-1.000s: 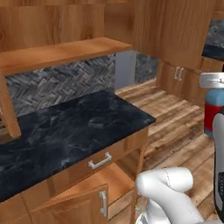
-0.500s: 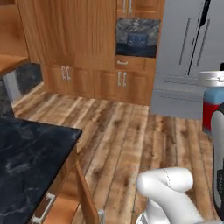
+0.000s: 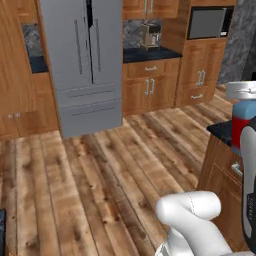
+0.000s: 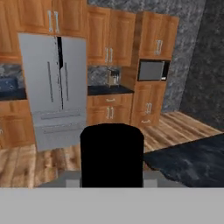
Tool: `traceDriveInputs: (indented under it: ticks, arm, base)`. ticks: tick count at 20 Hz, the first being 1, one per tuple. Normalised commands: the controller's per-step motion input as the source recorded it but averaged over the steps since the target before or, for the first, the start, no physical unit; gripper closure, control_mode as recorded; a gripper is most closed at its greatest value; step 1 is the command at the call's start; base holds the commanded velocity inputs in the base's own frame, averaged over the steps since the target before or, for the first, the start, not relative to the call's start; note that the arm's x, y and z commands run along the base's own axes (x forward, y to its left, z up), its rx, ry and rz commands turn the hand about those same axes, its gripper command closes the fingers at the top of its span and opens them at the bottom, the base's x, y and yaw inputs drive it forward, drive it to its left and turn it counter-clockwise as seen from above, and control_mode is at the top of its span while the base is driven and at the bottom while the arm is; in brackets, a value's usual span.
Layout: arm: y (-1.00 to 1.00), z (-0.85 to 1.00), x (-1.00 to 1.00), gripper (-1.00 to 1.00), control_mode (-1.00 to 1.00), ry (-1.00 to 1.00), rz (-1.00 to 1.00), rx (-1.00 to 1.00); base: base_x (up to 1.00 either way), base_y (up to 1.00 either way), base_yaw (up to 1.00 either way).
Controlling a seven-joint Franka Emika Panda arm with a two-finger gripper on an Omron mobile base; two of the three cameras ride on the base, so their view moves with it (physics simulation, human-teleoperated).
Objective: Get the candle and the liquor from the cabinet and move them to the dining counter.
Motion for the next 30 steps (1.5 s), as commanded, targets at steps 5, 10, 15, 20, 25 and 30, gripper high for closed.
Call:
traceDriveInputs:
  ticks: [5,10,15,20,25,30]
  arm:
    - [0.0,0.0,0.0,1.0,1.0,0.0,0.0,0.0]
    - [0.0,0.0,0.0,1.0,1.0,0.0,0.0,0.0]
    - [0.0,0.0,0.0,1.0,1.0,0.0,0.0,0.0]
    - [0.0,0.0,0.0,1.0,1.0,0.0,0.0,0.0]
    - [0.0,0.0,0.0,1.0,1.0,0.0,0.0,0.0]
    - [0.0,0.0,0.0,1.0,1.0,0.0,0.0,0.0]
  base:
    - [0.3,0.04,-0.8]
    - [0.96,0.64,-0.31]
    - [1.0,0.6,-0.07]
    - [1.0,0.36,-0.09]
    - [1.0,0.02,-0.19]
    - [1.0,0.36,-0.34]
